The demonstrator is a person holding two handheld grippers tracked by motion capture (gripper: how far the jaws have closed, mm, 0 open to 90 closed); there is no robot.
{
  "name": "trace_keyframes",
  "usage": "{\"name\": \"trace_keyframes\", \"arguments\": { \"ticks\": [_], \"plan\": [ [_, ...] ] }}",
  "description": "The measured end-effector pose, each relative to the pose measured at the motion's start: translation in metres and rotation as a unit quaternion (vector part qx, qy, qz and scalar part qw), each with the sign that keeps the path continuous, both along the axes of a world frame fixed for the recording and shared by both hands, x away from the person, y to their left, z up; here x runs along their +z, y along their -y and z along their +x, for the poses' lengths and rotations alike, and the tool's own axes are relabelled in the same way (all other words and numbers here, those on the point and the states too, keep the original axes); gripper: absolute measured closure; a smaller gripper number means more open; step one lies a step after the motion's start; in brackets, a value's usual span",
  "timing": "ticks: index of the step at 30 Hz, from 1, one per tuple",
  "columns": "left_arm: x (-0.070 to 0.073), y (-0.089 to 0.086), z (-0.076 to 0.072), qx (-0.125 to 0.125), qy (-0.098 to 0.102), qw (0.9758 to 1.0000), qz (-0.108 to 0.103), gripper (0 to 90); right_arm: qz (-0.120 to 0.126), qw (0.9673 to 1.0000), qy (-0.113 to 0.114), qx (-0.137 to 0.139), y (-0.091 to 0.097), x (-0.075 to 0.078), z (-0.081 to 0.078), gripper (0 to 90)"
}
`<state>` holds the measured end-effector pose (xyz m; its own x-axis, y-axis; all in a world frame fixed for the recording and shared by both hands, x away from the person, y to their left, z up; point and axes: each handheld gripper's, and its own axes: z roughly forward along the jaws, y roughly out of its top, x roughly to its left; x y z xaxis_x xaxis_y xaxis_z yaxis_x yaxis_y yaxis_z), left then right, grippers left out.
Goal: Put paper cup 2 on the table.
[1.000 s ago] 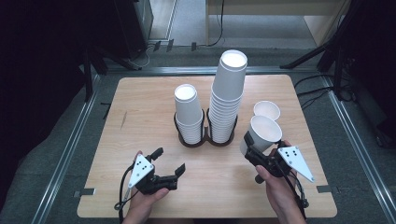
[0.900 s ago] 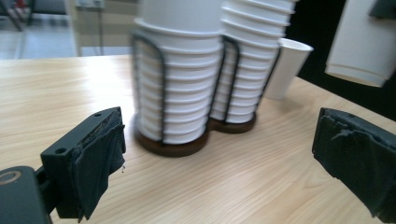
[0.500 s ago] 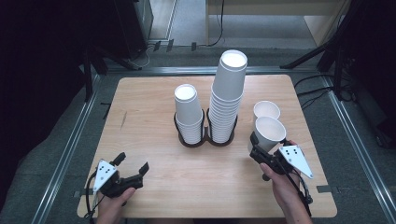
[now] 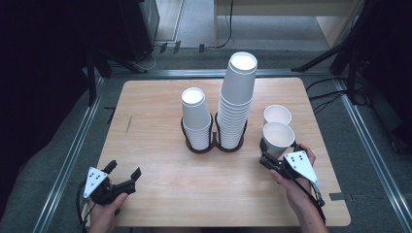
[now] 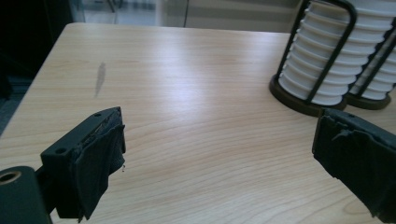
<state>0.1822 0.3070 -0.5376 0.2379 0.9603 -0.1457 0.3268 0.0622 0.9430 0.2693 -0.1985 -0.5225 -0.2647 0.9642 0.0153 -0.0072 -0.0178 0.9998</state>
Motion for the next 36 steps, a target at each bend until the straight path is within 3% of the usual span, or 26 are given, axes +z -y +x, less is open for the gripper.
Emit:
{"name": "trace_keyframes", "arguments": {
  "ticks": [2, 5, 10, 23, 29, 36],
  "plan": [
    [-0.001, -0.005, 0.0, 0.005, -0.002, 1.0, -0.006, 2.8, -0.008, 0.9998, 0.001, 0.018, -0.001, -0.005, 0.001, 13.7],
    [-0.003, -0.009, 0.0, 0.012, -0.005, 0.9999, -0.008, 2.8, -0.034, 0.9977, -0.018, 0.055, -0.002, -0.013, 0.001, 13.7],
    [-0.004, -0.014, 0.001, 0.015, -0.008, 0.9997, -0.015, 2.8, -0.043, 0.9961, -0.041, 0.065, -0.002, -0.019, 0.0, 13.6],
    [-0.008, -0.013, 0.003, 0.016, -0.017, 0.9996, -0.013, 2.8, -0.069, 0.992, -0.059, 0.088, -0.012, -0.027, -0.003, 13.5],
    [-0.009, -0.013, 0.004, 0.015, -0.019, 0.9996, -0.011, 2.8, -0.073, 0.9912, -0.064, 0.09, -0.012, -0.03, -0.003, 13.4],
    [-0.01, -0.011, 0.004, 0.013, -0.02, 0.9997, -0.01, 2.8, -0.061, 0.9911, -0.073, 0.093, -0.011, -0.03, -0.003, 13.2]
  ]
}}
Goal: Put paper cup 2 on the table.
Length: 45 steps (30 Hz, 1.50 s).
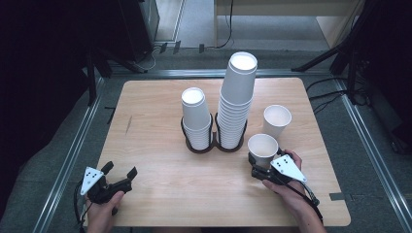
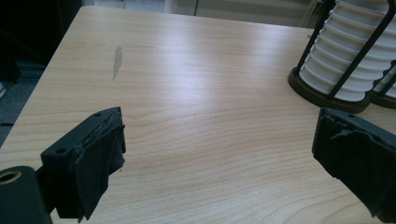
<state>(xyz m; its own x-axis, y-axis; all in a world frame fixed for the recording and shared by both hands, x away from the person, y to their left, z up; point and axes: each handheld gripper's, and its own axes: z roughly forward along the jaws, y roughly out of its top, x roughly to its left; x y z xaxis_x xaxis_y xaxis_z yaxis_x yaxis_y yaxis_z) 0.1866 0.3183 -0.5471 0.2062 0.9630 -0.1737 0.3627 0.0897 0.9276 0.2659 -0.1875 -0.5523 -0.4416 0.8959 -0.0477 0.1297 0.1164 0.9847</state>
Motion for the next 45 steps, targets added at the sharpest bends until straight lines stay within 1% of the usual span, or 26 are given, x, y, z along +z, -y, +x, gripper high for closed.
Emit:
{"name": "trace_keyframes", "arguments": {
  "ticks": [3, 7, 9, 16, 19, 23, 24, 25, 29, 34, 40, 45],
  "plan": [
    [0.0, 0.001, 0.0, -0.001, 0.0, 1.0, 0.001, 2.8, 0.009, 0.9999, -0.007, -0.002, 0.002, 0.001, -0.001, 12.8],
    [0.0, 0.001, 0.0, -0.002, -0.001, 1.0, 0.002, 2.8, 0.01, 0.9999, -0.011, -0.006, 0.004, -0.001, -0.003, 11.9],
    [0.0, 0.001, 0.0, -0.002, 0.0, 1.0, 0.002, 2.8, 0.005, 0.9999, -0.014, -0.005, 0.004, -0.001, -0.005, 9.6],
    [0.0, 0.001, 0.0, -0.002, -0.001, 1.0, 0.002, 2.8, 0.006, 0.9998, -0.018, -0.002, 0.005, -0.001, -0.009, 4.8],
    [0.0, 0.002, 0.0, -0.003, -0.001, 1.0, 0.001, 2.8, 0.004, 0.9996, -0.028, 0.005, 0.005, 0.0, -0.01, 0.0],
    [0.0, 0.001, 0.0, -0.003, -0.001, 1.0, 0.001, 2.8, -0.001, 0.9995, -0.032, 0.007, 0.005, 0.001, -0.012, 0.0],
    [0.0, 0.001, 0.0, -0.003, 0.0, 1.0, 0.001, 2.8, -0.004, 0.9995, -0.031, 0.009, 0.006, 0.001, -0.013, 0.0],
    [0.0, 0.001, 0.0, -0.003, 0.0, 1.0, 0.001, 2.8, -0.013, 0.9995, -0.028, 0.006, 0.007, 0.001, -0.015, 0.0],
    [0.0, 0.001, 0.0, -0.003, 0.0, 1.0, 0.0, 2.8, -0.017, 0.9995, -0.025, 0.008, 0.01, 0.002, -0.018, 0.0],
    [0.0, 0.001, 0.0, -0.003, 0.0, 1.0, 0.0, 2.8, -0.021, 0.9995, -0.019, 0.013, 0.015, 0.004, -0.025, 0.0],
    [0.0, 0.001, -0.001, -0.003, 0.0, 1.0, 0.0, 2.9, -0.02, 0.9996, -0.015, 0.01, 0.022, 0.005, -0.031, 0.0],
    [-0.001, 0.003, 0.0, -0.004, -0.002, 1.0, 0.004, 2.8, -0.02, 0.9997, -0.01, 0.006, 0.031, 0.008, -0.034, 0.0]
  ]
}}
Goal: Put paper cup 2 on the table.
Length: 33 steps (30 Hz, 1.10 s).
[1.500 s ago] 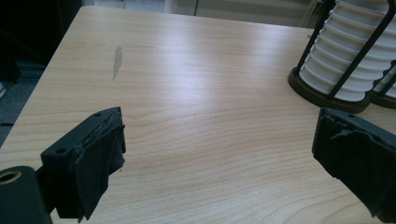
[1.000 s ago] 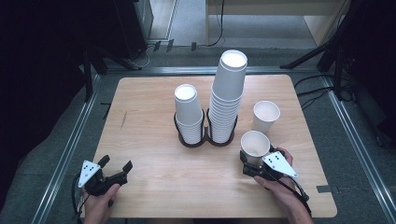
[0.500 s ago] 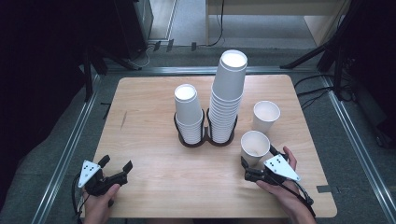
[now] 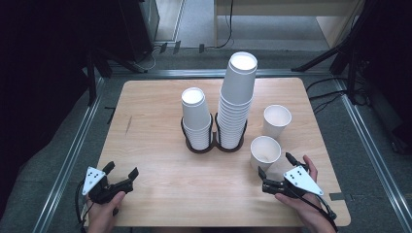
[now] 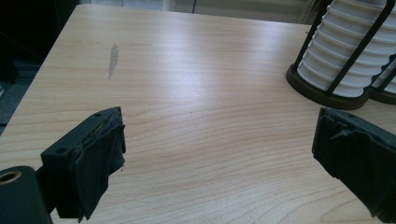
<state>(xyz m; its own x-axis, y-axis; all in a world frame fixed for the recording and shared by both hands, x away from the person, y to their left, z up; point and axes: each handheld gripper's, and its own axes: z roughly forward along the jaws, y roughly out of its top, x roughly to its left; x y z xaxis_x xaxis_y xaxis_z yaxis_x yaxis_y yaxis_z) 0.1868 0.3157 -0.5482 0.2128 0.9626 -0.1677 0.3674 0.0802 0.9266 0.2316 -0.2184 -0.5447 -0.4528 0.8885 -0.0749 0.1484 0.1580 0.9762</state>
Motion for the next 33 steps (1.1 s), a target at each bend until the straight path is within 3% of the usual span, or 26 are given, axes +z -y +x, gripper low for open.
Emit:
{"name": "trace_keyframes", "arguments": {
  "ticks": [16, 33],
  "plan": [
    [-0.001, -0.003, -0.005, 0.004, 0.0, 1.0, -0.003, 2.8, 0.015, 0.9995, 0.002, -0.029, 0.036, 0.004, -0.013, 0.0],
    [0.001, -0.013, -0.008, 0.021, 0.002, 0.9997, -0.013, 2.8, 0.012, 0.9935, -0.002, -0.114, 0.085, 0.0, -0.016, 0.0]
  ]
}}
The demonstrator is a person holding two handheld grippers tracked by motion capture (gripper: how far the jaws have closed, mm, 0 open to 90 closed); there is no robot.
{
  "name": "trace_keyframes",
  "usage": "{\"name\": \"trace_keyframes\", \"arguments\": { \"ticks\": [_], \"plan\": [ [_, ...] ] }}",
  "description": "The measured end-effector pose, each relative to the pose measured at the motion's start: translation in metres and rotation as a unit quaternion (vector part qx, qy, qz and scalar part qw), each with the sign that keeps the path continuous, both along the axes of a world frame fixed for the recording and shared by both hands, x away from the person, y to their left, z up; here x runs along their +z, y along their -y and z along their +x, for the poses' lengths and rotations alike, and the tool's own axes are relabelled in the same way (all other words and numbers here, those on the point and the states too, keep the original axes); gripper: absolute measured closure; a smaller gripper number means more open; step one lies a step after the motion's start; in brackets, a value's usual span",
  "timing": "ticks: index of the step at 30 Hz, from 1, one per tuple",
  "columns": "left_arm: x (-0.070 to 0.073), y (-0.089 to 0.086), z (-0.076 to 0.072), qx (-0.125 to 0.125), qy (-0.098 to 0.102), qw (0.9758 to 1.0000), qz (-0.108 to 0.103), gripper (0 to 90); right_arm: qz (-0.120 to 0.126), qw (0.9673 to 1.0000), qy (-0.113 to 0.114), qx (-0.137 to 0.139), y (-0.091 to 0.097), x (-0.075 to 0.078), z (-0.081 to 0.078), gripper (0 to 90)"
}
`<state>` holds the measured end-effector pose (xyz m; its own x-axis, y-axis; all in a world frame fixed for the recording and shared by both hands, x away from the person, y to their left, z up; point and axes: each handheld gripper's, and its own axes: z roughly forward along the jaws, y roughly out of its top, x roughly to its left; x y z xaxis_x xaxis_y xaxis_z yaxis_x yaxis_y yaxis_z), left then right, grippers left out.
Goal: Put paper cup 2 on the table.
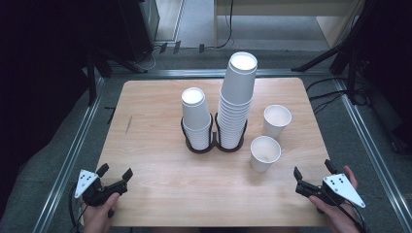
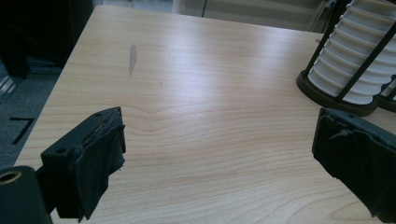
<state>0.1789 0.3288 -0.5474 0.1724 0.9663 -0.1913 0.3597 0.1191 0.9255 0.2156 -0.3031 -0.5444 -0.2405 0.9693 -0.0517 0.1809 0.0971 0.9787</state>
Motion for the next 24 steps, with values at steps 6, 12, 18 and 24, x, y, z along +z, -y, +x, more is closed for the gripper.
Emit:
{"name": "trace_keyframes", "arguments": {
  "ticks": [6, 12, 18, 24],
  "plan": [
    [0.0, -0.001, -0.001, 0.002, -0.002, 1.0, 0.002, 2.9, -0.007, 0.9998, -0.006, -0.018, 0.011, -0.004, -0.008, 0.0],
    [0.0, -0.005, -0.001, 0.005, -0.002, 1.0, -0.002, 2.8, -0.002, 0.9994, -0.007, -0.035, 0.021, -0.003, -0.014, 0.0],
    [-0.001, -0.004, 0.0, 0.001, -0.005, 1.0, -0.002, 2.8, 0.006, 0.9987, -0.012, -0.049, 0.027, -0.004, -0.013, 0.0],
    [-0.002, -0.002, 0.002, -0.001, -0.009, 1.0, -0.001, 2.8, 0.029, 0.9978, -0.011, -0.06, 0.027, -0.004, -0.013, 0.0]
  ]
}}
